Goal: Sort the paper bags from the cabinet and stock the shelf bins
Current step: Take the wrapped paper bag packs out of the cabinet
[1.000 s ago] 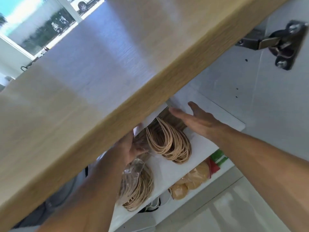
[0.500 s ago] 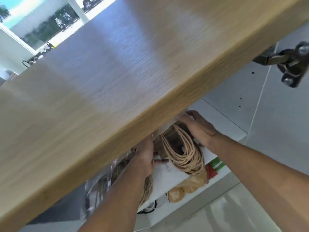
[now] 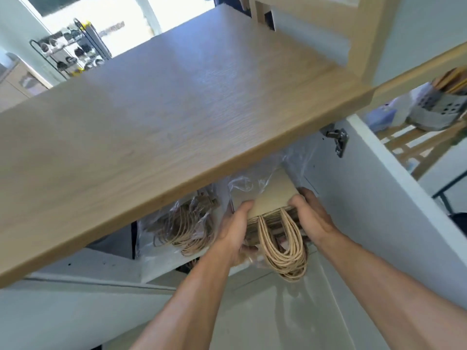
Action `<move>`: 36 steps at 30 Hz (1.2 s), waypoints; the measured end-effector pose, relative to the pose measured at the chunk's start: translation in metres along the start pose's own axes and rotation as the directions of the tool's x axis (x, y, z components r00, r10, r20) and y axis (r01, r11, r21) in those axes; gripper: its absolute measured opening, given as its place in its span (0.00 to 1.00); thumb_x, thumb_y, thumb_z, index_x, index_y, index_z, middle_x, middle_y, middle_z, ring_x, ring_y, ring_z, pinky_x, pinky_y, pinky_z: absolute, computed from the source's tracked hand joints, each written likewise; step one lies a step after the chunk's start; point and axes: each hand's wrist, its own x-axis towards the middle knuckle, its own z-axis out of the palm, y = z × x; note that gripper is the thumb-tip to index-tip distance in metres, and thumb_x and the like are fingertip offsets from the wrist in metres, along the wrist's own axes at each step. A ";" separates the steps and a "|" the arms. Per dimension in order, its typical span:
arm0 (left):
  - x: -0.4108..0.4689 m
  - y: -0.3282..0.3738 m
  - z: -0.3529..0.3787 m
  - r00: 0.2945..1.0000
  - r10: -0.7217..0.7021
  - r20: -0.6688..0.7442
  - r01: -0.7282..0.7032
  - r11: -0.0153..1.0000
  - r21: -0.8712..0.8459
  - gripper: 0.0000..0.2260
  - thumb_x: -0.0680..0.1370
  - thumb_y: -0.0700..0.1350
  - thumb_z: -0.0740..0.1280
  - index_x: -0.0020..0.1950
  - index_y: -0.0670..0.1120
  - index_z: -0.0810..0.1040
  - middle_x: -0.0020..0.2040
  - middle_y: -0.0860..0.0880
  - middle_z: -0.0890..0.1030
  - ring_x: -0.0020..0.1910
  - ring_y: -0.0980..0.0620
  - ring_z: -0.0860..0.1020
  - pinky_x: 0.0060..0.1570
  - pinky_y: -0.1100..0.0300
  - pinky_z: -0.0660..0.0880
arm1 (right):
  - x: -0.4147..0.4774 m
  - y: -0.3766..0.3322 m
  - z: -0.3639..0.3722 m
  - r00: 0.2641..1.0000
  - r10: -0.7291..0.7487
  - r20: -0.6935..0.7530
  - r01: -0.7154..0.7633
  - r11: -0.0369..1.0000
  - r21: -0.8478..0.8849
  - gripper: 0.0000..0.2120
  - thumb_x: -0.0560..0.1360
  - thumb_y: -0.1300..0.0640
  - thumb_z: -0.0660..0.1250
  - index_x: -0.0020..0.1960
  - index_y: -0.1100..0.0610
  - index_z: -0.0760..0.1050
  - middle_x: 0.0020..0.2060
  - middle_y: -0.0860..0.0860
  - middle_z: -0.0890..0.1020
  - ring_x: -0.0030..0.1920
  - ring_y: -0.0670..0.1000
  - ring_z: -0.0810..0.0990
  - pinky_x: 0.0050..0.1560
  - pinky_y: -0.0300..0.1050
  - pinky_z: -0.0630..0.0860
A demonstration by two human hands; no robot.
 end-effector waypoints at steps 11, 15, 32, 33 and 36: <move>-0.117 -0.008 -0.014 0.997 0.037 0.067 -0.040 0.998 0.040 0.30 0.60 0.67 0.66 0.61 0.61 0.74 0.55 0.46 0.82 0.51 0.41 0.81 0.43 0.39 0.81 | -0.146 -0.031 -0.021 0.990 0.035 -0.136 -0.036 0.999 -0.004 0.23 0.64 0.43 0.58 0.58 0.46 0.72 0.52 0.52 0.80 0.52 0.55 0.77 0.60 0.56 0.73; -0.165 -0.022 -0.029 0.993 0.074 0.089 -0.081 0.994 0.074 0.29 0.61 0.66 0.65 0.62 0.60 0.73 0.55 0.47 0.81 0.52 0.41 0.80 0.47 0.41 0.81 | -0.206 -0.032 -0.016 0.980 0.072 -0.186 -0.068 0.997 0.027 0.22 0.63 0.42 0.58 0.56 0.42 0.69 0.50 0.52 0.79 0.52 0.55 0.76 0.61 0.56 0.73; -0.318 0.019 -0.085 0.936 0.288 0.201 -0.299 0.954 0.026 0.22 0.72 0.59 0.66 0.65 0.56 0.73 0.54 0.48 0.82 0.51 0.46 0.81 0.56 0.48 0.77 | -0.357 -0.096 -0.016 0.944 -0.175 -0.281 0.199 0.978 0.057 0.15 0.71 0.45 0.60 0.56 0.49 0.74 0.48 0.50 0.80 0.52 0.53 0.76 0.62 0.56 0.71; -0.324 0.030 -0.091 0.931 0.313 0.190 -0.322 0.946 0.019 0.25 0.69 0.61 0.67 0.65 0.56 0.73 0.55 0.48 0.82 0.52 0.45 0.81 0.59 0.46 0.76 | -0.357 -0.109 -0.014 0.940 -0.202 -0.276 0.223 0.974 0.048 0.16 0.70 0.44 0.59 0.55 0.48 0.74 0.48 0.50 0.80 0.52 0.53 0.76 0.62 0.57 0.71; -0.331 0.058 -0.103 0.940 0.290 0.179 -0.290 0.957 -0.027 0.31 0.64 0.64 0.67 0.63 0.51 0.74 0.53 0.44 0.83 0.51 0.40 0.81 0.45 0.44 0.80 | -0.352 -0.143 -0.007 0.938 -0.258 -0.233 0.269 0.963 0.015 0.23 0.64 0.39 0.58 0.55 0.47 0.74 0.49 0.50 0.79 0.54 0.54 0.76 0.63 0.57 0.71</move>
